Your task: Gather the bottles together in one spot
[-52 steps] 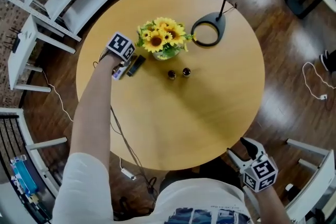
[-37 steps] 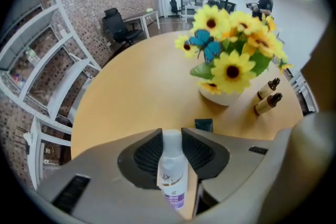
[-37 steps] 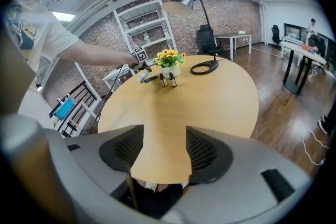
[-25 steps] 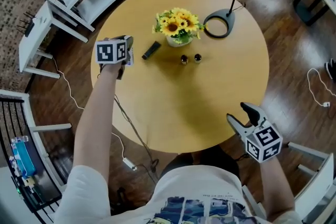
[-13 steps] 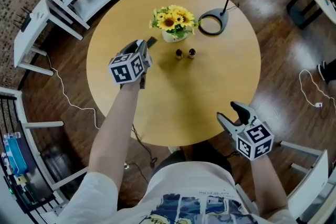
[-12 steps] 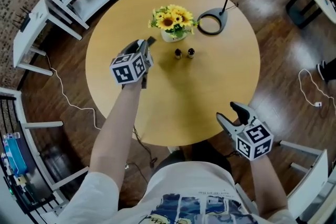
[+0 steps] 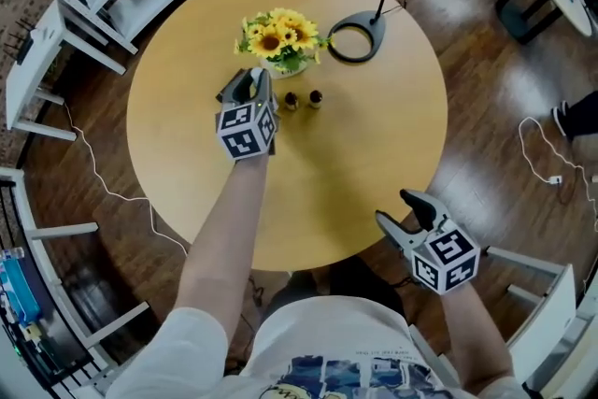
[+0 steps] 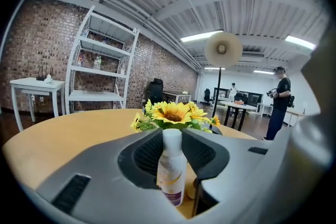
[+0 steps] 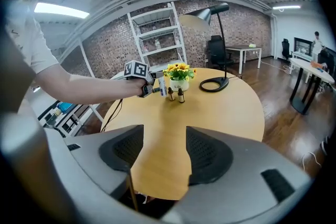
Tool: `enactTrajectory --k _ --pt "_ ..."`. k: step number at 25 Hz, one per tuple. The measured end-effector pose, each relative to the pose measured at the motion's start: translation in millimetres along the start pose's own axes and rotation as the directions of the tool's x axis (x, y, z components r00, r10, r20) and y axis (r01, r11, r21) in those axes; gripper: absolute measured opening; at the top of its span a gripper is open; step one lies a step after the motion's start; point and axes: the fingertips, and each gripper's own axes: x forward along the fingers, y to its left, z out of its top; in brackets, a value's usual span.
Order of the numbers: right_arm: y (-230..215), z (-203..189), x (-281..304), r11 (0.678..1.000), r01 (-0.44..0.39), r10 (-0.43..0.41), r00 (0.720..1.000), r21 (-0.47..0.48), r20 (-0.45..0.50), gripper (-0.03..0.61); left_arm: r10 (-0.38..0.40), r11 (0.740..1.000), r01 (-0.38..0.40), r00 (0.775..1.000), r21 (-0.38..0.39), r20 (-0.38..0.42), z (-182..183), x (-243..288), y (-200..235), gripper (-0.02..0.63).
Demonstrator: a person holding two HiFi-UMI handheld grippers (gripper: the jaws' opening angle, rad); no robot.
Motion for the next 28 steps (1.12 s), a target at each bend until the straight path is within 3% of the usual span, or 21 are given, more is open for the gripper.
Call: enactTrajectory --k 13,25,28 --pt "-11 11 23 0.997 -0.055 0.051 0.997 -0.063 -0.057 0.275 0.001 0.995 -0.009 0.997 0.102 0.079 -18 -2 -10 0.117" --pt "-6 11 28 0.996 -0.061 0.057 0.997 -0.068 -0.055 0.275 -0.032 0.989 0.02 0.996 0.146 0.078 -21 -12 -16 0.12" --pt "0 13 26 0.996 -0.065 0.062 0.997 -0.064 -0.051 0.275 -0.041 0.989 0.029 0.996 0.146 0.082 -15 -20 -16 0.158"
